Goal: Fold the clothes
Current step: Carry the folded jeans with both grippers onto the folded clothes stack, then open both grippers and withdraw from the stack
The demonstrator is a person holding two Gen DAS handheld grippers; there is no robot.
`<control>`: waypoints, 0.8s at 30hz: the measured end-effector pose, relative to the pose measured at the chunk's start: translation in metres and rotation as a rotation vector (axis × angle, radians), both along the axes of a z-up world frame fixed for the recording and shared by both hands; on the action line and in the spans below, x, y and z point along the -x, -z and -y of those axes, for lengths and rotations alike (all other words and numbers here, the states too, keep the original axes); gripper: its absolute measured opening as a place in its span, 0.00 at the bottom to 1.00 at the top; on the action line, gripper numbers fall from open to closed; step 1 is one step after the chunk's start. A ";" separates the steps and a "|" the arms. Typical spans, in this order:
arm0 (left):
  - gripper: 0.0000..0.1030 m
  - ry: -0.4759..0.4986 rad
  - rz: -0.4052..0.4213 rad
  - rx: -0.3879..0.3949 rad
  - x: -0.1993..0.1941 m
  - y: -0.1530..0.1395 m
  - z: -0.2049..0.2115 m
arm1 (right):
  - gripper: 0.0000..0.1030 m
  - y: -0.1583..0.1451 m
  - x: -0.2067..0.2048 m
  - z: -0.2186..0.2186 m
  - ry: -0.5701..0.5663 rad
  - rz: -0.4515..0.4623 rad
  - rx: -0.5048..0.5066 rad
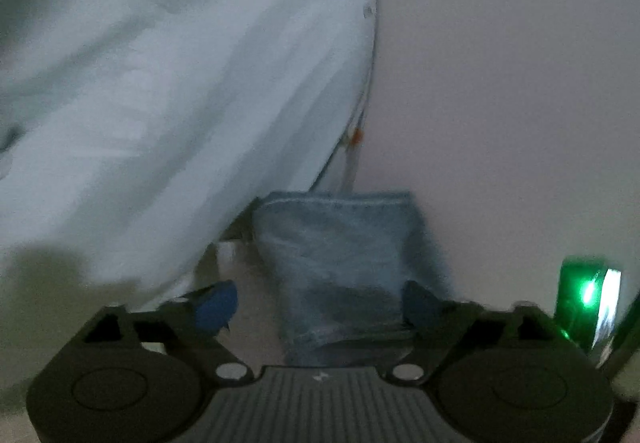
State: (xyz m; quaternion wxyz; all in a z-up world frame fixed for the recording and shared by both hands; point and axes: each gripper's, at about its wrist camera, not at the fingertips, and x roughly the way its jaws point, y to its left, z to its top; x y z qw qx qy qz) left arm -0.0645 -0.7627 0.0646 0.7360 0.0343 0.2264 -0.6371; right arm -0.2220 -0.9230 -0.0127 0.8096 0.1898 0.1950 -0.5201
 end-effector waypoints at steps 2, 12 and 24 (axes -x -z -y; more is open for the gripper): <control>1.00 -0.015 -0.013 0.037 0.006 -0.007 -0.029 | 0.98 -0.004 0.017 -0.026 -0.004 0.013 0.016; 1.00 -0.118 0.035 -0.020 0.041 0.018 -0.145 | 0.98 -0.012 0.062 -0.158 -0.095 -0.074 0.040; 1.00 -0.071 0.115 -0.177 0.092 0.053 -0.200 | 0.99 0.002 0.111 -0.230 -0.047 -0.060 -0.004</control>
